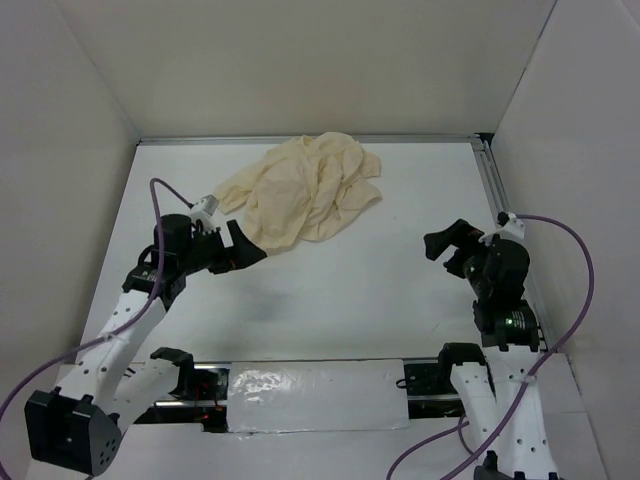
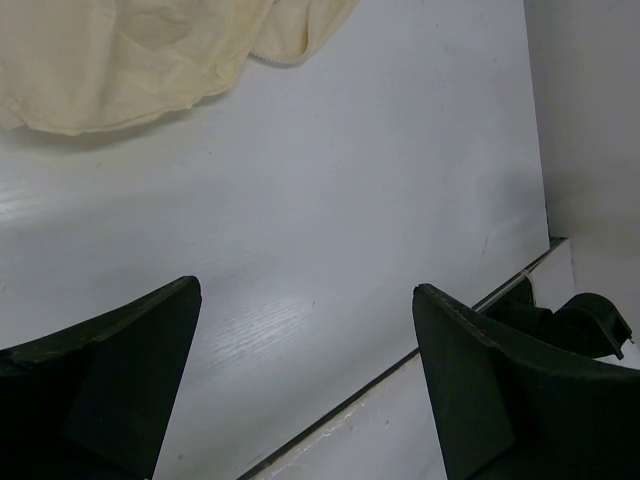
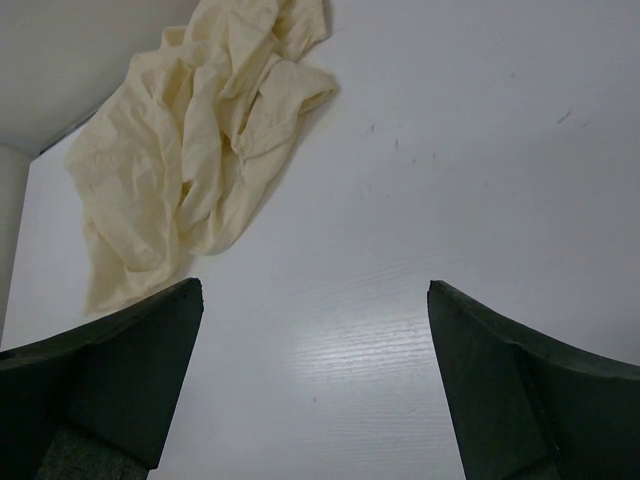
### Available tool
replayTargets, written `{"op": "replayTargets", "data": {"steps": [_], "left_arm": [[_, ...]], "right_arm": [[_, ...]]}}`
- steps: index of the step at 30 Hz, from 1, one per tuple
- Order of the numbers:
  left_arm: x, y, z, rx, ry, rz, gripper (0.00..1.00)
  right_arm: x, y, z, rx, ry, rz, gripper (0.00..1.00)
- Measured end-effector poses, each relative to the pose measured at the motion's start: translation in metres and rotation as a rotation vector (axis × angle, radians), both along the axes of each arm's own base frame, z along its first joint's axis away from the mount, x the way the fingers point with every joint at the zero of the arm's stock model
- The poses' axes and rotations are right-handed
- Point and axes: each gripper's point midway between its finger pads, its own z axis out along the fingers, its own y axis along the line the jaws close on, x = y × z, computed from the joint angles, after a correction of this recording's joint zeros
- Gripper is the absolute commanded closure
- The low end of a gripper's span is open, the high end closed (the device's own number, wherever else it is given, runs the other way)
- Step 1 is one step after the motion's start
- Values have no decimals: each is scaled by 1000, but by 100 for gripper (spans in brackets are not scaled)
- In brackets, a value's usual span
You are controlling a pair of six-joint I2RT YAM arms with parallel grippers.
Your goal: Zip up the jacket
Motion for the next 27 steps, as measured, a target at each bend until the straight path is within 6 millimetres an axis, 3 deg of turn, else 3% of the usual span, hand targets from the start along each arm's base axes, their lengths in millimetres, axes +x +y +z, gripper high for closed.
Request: {"op": "replayTargets", "data": {"steps": [3, 5, 11, 14, 15, 20, 23, 25, 27], "left_arm": [[11, -7, 0, 19, 10, -24, 1], [28, -12, 4, 38, 23, -36, 1], [102, -10, 10, 149, 28, 36, 1], [143, -11, 9, 194, 25, 59, 1], [160, -12, 8, 207, 20, 64, 1], [229, -19, -22, 272, 50, 61, 1], [259, -24, -44, 298, 65, 44, 4], [268, -25, -59, 314, 81, 33, 30], [272, -25, -69, 321, 94, 22, 59]], "right_arm": [[8, 11, -6, 11, 28, 61, 0], [19, 20, -14, 19, 70, 104, 0], [76, 60, -29, -20, 202, 226, 0], [125, 81, -30, -67, 246, 262, 0], [150, 92, -27, -81, 250, 274, 0], [265, 128, -36, -110, 258, 290, 3], [335, 147, -47, -108, 239, 286, 2], [372, 158, -66, -96, 236, 279, 3], [394, 165, -88, -77, 241, 277, 3]]}}
